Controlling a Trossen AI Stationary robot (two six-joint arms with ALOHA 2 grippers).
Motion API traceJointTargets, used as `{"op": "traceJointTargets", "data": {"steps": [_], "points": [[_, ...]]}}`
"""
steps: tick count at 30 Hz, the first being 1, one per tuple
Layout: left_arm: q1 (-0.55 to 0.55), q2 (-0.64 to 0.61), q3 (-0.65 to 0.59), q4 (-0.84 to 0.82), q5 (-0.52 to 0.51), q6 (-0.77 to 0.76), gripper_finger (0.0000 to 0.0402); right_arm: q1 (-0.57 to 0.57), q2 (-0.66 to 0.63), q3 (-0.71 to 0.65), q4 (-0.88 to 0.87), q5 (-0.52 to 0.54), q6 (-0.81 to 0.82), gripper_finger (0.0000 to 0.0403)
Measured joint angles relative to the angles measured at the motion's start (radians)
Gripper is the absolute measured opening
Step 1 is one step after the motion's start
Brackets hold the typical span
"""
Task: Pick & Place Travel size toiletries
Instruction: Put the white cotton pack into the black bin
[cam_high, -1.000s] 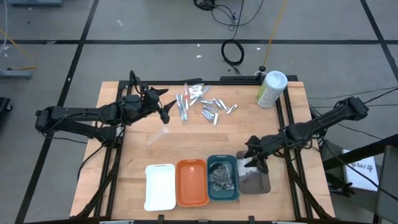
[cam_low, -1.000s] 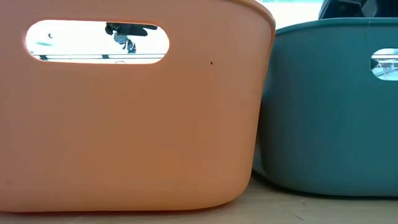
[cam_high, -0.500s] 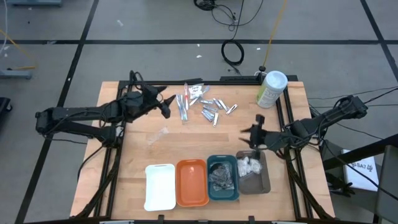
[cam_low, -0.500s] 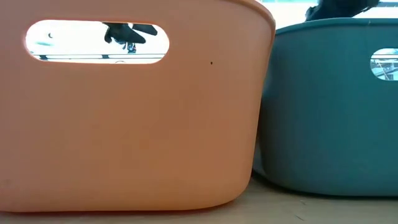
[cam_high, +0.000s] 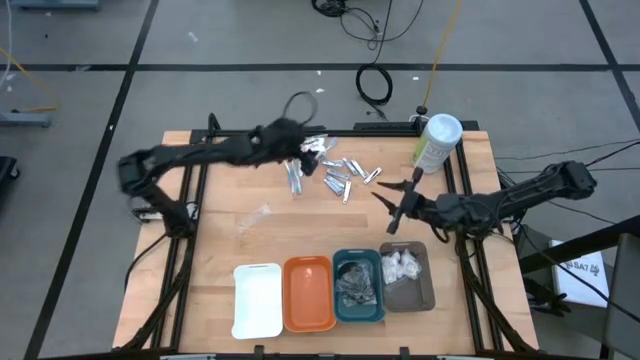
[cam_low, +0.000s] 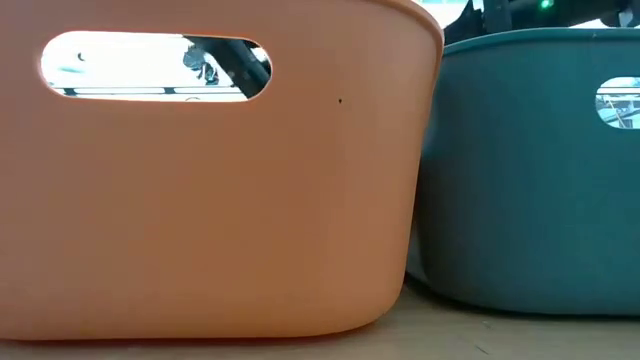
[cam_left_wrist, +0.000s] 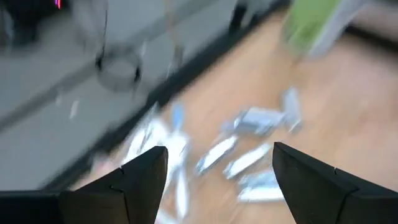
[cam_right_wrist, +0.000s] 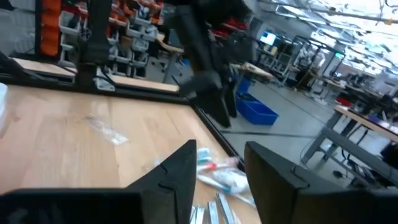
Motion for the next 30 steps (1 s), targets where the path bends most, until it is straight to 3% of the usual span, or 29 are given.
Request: {"op": "traceJointTargets", "data": {"steps": [5,12,23,30], "points": [[0.068,0.239,0.248,-0.184,0.012,0.030,0.0280,-0.026,0.000,-0.030,0.010,-0.011,0.022,0.0175],[0.116,0.432,0.386,-0.208,0.102,-0.014,0.0280,-0.037,0.000,-0.032,0.023,-0.029,0.041,0.0235],[0.142,0.465,0.391,-0.263,0.067,-0.075,0.0280,-0.037,0.000,-0.032,0.015,-0.029,0.041,0.0243],[0.126,0.464,0.391,-0.261,0.098,-0.007,0.0280,-0.042,0.000,-0.032,0.008,-0.029,0.070,0.0236]]}}
